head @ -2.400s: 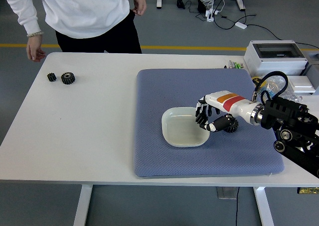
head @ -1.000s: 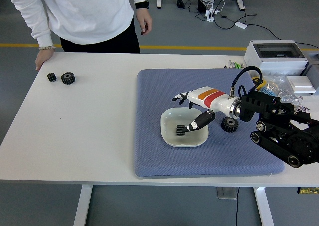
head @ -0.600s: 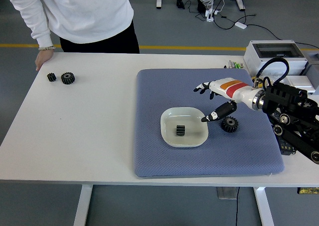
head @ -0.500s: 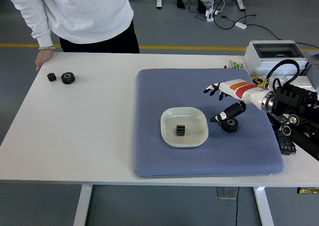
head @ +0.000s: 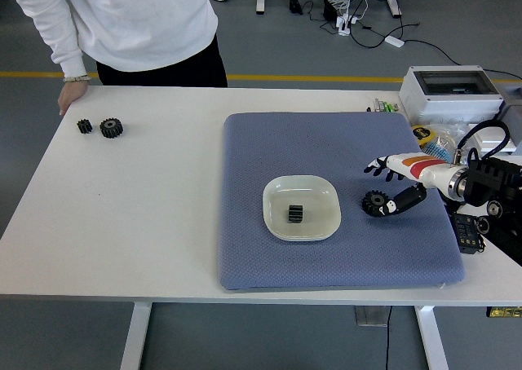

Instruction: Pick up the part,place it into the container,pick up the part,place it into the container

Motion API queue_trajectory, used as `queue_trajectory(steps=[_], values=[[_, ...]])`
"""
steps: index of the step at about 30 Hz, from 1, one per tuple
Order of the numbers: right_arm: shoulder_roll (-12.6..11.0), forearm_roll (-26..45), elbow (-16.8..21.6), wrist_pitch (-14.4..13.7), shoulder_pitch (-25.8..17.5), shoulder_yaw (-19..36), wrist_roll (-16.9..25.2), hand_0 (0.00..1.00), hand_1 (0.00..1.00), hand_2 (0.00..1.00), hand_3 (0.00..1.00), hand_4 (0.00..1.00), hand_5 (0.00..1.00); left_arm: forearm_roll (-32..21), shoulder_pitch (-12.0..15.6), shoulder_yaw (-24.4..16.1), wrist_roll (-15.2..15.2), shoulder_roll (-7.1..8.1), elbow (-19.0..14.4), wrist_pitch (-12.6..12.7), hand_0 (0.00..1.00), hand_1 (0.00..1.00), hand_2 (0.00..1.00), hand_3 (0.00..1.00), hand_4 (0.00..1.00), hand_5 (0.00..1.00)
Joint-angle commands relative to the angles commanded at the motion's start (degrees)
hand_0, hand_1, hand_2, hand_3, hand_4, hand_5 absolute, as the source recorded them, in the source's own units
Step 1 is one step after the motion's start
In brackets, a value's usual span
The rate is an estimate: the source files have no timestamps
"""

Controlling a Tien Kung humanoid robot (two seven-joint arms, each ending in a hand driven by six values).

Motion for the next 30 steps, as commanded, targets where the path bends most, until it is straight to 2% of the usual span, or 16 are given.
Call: queue_trajectory(steps=[5,6,11,12,23,24,29,30], values=[[0.69,0.40,-1.64,-0.96,0.28,-1.69,0.20,0.615,0.667,0.782,0.819,0.998,0.419,0.44,0.13,-0.41,0.15,-0.07,0.00,0.06,0.713,0.691,0.735,0.606,0.749,0.693],[0.86,0.51,-1.86,-1.21,0.29,-1.82,0.26,0.590,0.647,0.751,0.752,0.998,0.410,0.50,0.13,-0.48,0.18,-0.09,0.00,0.06,0.712,0.689,0.735,0.606,0.749,0.693],[1.64,0.84,-2.27,-2.05,0.52,-2.38,0.64,0.590,0.647,0.751,0.752,0.998,0.410,0.39,-0.08,-0.35,0.19,-0.12,0.00,0.04,0.712,0.689,0.735,0.606,0.749,0.693],[1.79,1.13,-2.24,-2.11,0.53,-2.48,0.61,0.567,0.619,0.715,0.641,0.998,0.397,0.17,-0.19,-0.11,0.15,-0.09,0.00,0.02,0.712,0.690,0.735,0.606,0.749,0.693],[2.39,4.21,-3.78,-2.35,-0.08,-3.75,0.66,0.562,0.606,0.701,0.611,0.992,0.377,-0.03,-0.35,-0.01,0.15,-0.01,0.00,0.02,0.713,0.690,0.735,0.606,0.748,0.693],[2.37,4.31,-3.80,-2.33,-0.10,-3.81,0.65,0.546,0.590,0.680,0.569,0.957,0.352,0.01,-0.35,-0.06,0.16,-0.01,0.00,0.02,0.713,0.690,0.735,0.606,0.749,0.693],[2.09,4.61,-3.87,-2.55,-0.20,-3.97,0.85,0.546,0.590,0.680,0.569,0.957,0.352,0.02,-0.45,-0.09,0.13,-0.05,0.00,-0.01,0.713,0.690,0.735,0.606,0.749,0.693],[2.16,4.60,-3.96,-2.46,-0.13,-4.06,0.73,0.464,0.505,0.569,0.528,0.853,0.273,0.04,-0.44,-0.13,0.16,-0.07,0.00,0.00,0.713,0.691,0.734,0.606,0.749,0.693]])
